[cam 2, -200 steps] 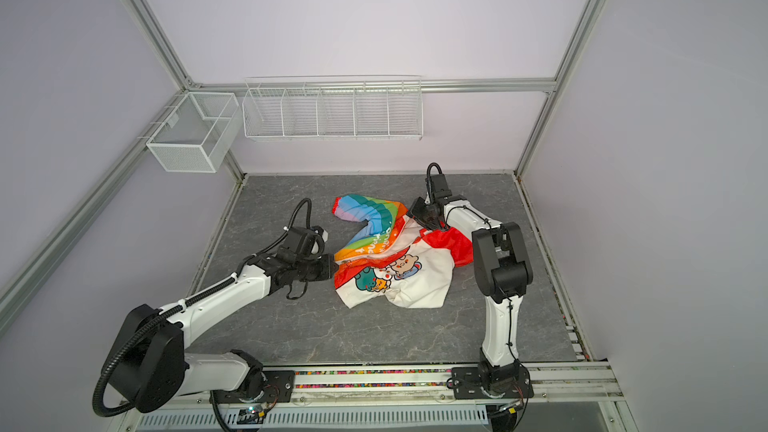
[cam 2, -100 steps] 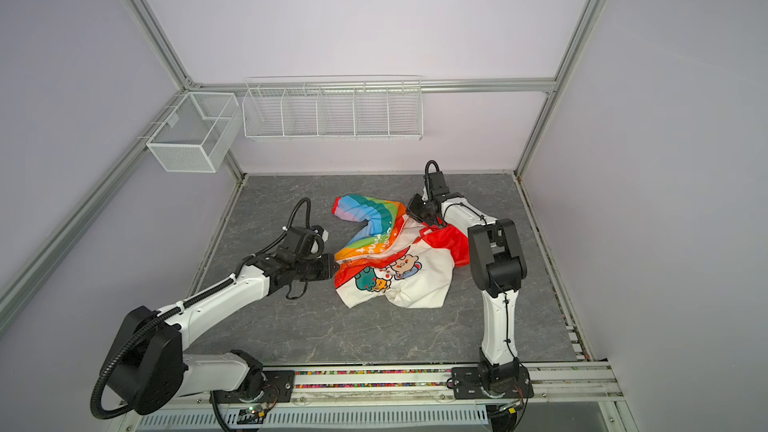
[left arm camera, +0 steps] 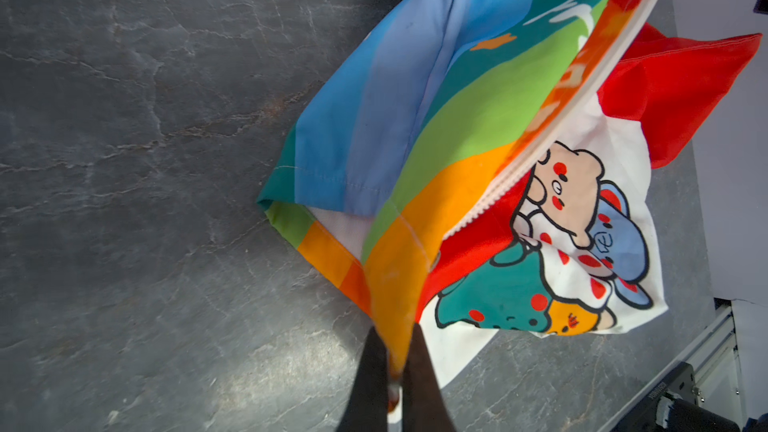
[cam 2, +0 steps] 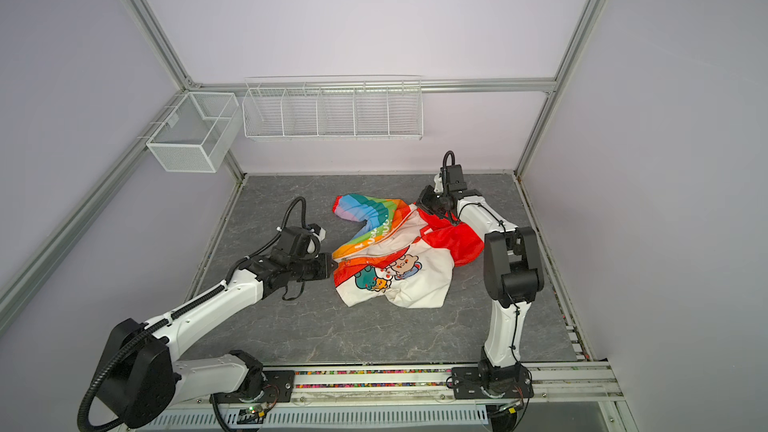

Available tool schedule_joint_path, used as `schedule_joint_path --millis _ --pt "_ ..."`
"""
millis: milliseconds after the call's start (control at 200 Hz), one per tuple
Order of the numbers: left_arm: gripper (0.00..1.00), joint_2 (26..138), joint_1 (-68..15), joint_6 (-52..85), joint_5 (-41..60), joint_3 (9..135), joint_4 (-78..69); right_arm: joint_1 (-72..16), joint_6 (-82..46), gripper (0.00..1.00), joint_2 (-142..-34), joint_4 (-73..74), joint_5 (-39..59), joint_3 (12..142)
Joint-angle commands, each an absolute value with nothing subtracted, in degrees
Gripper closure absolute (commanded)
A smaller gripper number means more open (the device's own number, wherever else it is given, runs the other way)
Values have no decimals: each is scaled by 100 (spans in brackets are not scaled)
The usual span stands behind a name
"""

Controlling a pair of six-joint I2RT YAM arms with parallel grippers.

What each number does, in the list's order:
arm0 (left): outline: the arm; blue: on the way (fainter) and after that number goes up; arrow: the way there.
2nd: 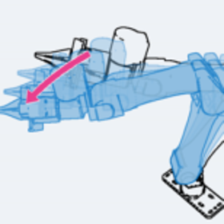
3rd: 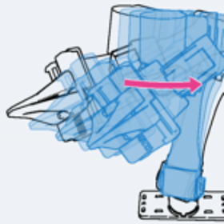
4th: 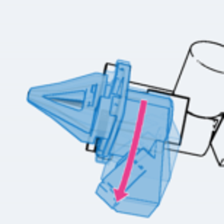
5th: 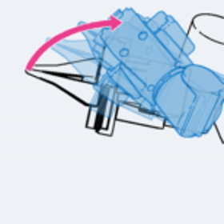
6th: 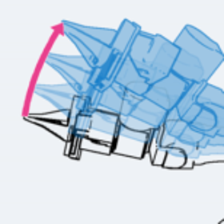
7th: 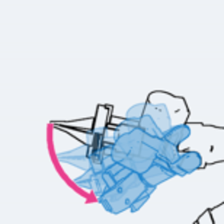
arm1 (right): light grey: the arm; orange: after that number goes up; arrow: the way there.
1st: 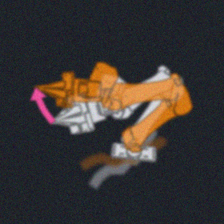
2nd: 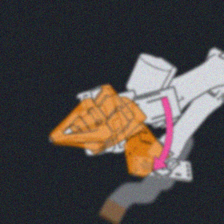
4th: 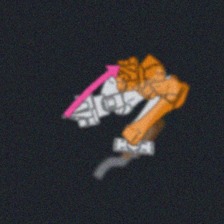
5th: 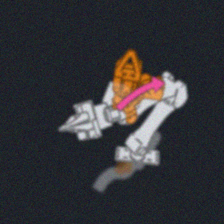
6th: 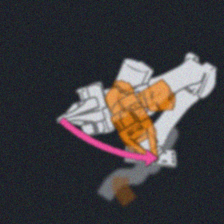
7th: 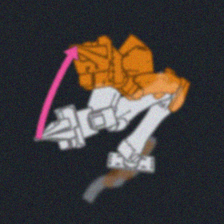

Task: Zip up the jacket

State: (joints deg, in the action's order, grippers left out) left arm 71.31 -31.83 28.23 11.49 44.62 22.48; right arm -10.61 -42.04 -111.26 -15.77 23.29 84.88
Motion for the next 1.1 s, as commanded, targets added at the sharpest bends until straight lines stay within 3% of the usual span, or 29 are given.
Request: schedule_joint_path --millis 0,410,765,835,985,1095 --pt "100 6880 -3147 2825 1175 4424 2495 -799 -4046 93 -11017 -1335 2520 8179" --pt "100 6389 -3151 2939 1868 4345 2181 -681 -4047 93 -11401 -315 2924 7434" --pt "100 6319 -3138 3471 1997 4052 1334 -672 -4017 91 -11496 -413 2838 7321" --pt "100 6336 -3142 3481 2021 4061 1343 -659 -4023 84 -11458 -457 2886 7323" --pt "100 6382 -3138 3467 2043 4056 1341 -642 -3890 57 -11111 -765 2776 7356" --pt "100 6401 -3133 3464 2065 4044 1327 -642 -3745 52 -10748 -1239 2473 7381"
